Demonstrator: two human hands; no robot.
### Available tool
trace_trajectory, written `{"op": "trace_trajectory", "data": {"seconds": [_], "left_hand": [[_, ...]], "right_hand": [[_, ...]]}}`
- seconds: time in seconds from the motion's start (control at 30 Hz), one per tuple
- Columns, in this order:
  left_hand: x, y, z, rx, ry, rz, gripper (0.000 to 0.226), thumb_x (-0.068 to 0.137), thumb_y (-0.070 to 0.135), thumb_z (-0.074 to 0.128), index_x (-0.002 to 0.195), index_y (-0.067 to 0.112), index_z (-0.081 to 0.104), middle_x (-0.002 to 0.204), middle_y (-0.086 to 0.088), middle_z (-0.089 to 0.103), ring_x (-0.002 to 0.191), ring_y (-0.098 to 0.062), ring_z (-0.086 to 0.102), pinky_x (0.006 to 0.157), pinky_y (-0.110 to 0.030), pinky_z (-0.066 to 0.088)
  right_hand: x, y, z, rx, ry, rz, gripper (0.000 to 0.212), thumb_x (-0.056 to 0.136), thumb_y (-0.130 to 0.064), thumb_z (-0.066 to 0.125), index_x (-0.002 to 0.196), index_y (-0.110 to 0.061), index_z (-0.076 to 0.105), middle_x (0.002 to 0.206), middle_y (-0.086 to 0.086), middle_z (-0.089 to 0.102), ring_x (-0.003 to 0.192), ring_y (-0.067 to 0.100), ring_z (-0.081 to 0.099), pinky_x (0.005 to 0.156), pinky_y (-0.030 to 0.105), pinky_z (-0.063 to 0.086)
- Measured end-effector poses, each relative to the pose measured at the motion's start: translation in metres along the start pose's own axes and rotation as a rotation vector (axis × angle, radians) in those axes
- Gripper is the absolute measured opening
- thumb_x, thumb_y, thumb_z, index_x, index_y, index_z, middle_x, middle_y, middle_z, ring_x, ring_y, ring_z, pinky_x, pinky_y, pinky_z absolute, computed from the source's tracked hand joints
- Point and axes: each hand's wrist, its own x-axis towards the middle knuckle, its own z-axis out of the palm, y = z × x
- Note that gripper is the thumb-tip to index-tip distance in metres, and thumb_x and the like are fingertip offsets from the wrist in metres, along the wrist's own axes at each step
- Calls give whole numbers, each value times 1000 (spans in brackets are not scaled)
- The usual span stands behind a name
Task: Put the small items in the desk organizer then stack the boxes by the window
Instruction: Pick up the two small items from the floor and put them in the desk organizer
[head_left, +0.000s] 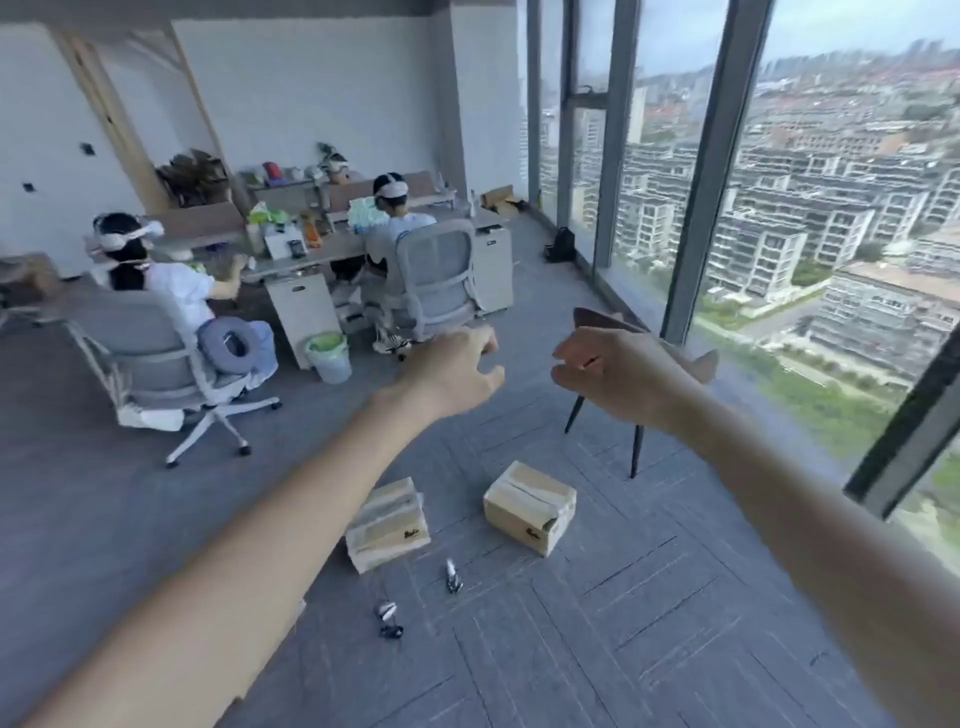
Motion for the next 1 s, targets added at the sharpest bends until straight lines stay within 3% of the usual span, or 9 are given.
{"op": "trace_trajectory", "data": {"seconds": [0.13, 0.23, 0.37, 0.5, 0.57, 0.7, 0.83, 1.0], "left_hand": [[7, -77, 34, -18, -78, -160, 37, 94, 36, 57, 126, 17, 58, 130, -5, 61, 117, -25, 58, 89, -36, 49], [19, -142, 67, -66, -150, -257, 37, 94, 36, 56, 126, 17, 56, 131, -6, 60, 116, -27, 58, 92, -39, 50], [22, -220, 107, -134, -201, -370, 34, 93, 34, 57, 122, 15, 58, 127, -6, 62, 113, -28, 59, 93, -42, 51], [21, -283, 141, -169, -252, -500, 30, 92, 34, 57, 116, 17, 59, 121, -5, 65, 108, -27, 61, 83, -35, 49], [22, -307, 159, -184, -268, -563, 29, 93, 34, 56, 115, 17, 60, 119, -6, 67, 105, -28, 62, 75, -33, 45], [33, -341, 194, -212, -272, -628, 33, 92, 31, 60, 120, 15, 61, 125, -4, 66, 112, -26, 62, 88, -35, 50], [57, -370, 229, -220, -252, -698, 29, 93, 26, 60, 119, 15, 61, 113, -7, 71, 96, -25, 68, 80, -40, 57], [97, -399, 268, -203, -215, -790, 23, 95, 18, 58, 116, 10, 64, 114, -6, 70, 98, -24, 66, 73, -31, 51]], "right_hand": [[70, -5, 73, -3, -145, 32, 34, 95, -37, 58, 125, -22, 62, 121, 0, 67, 102, 23, 67, 80, 27, 52], [124, -7, 129, -10, -213, 53, 33, 94, -34, 59, 124, -21, 64, 119, 1, 67, 104, 23, 65, 78, 24, 46], [187, -7, 200, -42, -321, 66, 33, 93, -33, 60, 123, -21, 65, 118, 2, 68, 109, 23, 62, 87, 28, 46], [238, -6, 260, -53, -419, 54, 26, 92, -33, 59, 114, -22, 66, 113, 2, 70, 99, 20, 63, 81, 28, 46], [258, -3, 287, -58, -467, 46, 25, 93, -31, 58, 114, -21, 66, 113, 2, 70, 99, 21, 62, 82, 29, 46], [298, 10, 343, -99, -584, 7, 30, 92, -29, 54, 119, -19, 64, 118, 4, 69, 110, 24, 61, 89, 35, 50], [347, 34, 394, -148, -726, -98, 32, 94, -22, 51, 124, -18, 61, 124, 3, 66, 114, 23, 59, 88, 35, 48], [417, 76, 444, -149, -847, -166, 35, 89, -19, 50, 123, -21, 61, 122, 6, 66, 107, 26, 62, 90, 42, 51]]}}
